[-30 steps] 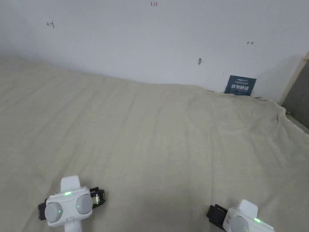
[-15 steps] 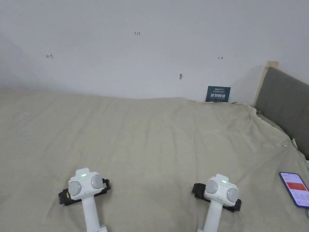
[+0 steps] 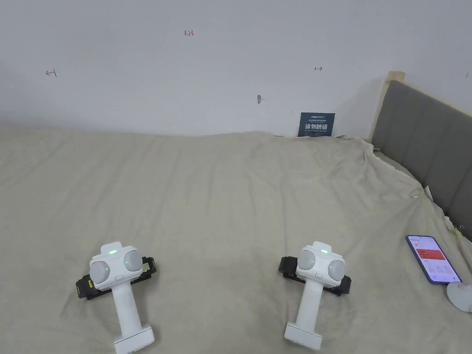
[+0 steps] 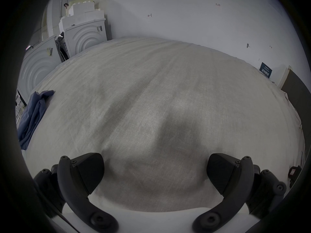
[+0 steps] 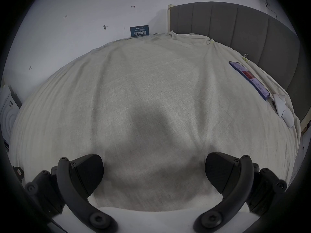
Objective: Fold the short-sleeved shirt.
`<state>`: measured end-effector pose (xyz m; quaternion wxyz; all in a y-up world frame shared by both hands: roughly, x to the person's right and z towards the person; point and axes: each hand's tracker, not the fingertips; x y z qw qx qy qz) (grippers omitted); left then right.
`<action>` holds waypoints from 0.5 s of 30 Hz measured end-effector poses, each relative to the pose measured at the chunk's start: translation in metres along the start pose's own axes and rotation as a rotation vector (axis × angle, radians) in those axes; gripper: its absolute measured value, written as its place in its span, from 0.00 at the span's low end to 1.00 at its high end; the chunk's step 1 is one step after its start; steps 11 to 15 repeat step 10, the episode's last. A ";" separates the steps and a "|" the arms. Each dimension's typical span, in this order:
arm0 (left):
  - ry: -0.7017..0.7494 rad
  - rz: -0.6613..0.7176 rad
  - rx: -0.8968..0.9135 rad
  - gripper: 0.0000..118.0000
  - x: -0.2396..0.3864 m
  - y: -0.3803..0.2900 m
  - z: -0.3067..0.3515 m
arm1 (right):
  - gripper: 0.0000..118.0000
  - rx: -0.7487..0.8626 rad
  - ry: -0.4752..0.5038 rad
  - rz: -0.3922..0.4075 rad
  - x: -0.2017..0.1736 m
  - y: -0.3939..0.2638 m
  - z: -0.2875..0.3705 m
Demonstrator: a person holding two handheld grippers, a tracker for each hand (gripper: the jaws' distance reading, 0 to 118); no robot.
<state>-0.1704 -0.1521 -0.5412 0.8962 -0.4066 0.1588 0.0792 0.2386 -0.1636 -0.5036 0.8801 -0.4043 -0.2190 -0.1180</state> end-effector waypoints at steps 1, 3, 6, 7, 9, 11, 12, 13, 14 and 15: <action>0.000 0.000 0.002 1.00 0.000 0.000 0.000 | 1.00 0.000 0.000 0.000 0.000 0.000 0.001; 0.000 0.000 0.001 1.00 0.000 0.001 -0.005 | 1.00 0.001 0.000 0.000 0.000 0.000 0.001; 0.000 0.000 0.002 1.00 0.000 0.001 -0.005 | 1.00 0.001 0.000 0.000 0.000 -0.003 0.006; 0.000 0.000 0.002 1.00 0.000 0.001 -0.004 | 1.00 0.001 0.000 0.000 0.000 -0.003 0.006; 0.000 0.000 0.002 1.00 0.000 0.001 -0.004 | 1.00 0.001 0.000 0.000 0.000 -0.003 0.006; 0.000 0.000 0.002 1.00 0.000 0.001 -0.004 | 1.00 0.001 0.000 0.000 0.000 -0.003 0.006; 0.000 0.000 0.002 1.00 0.000 0.001 -0.004 | 1.00 0.001 0.000 0.000 0.000 -0.003 0.006; 0.000 0.000 0.002 1.00 0.000 0.001 -0.004 | 1.00 0.001 0.000 0.000 0.000 -0.003 0.006; 0.000 0.000 0.002 1.00 0.000 0.001 -0.004 | 1.00 0.001 0.000 0.000 0.000 -0.003 0.006; 0.000 0.000 0.002 1.00 0.000 0.001 -0.004 | 1.00 0.001 0.000 0.000 0.000 -0.003 0.006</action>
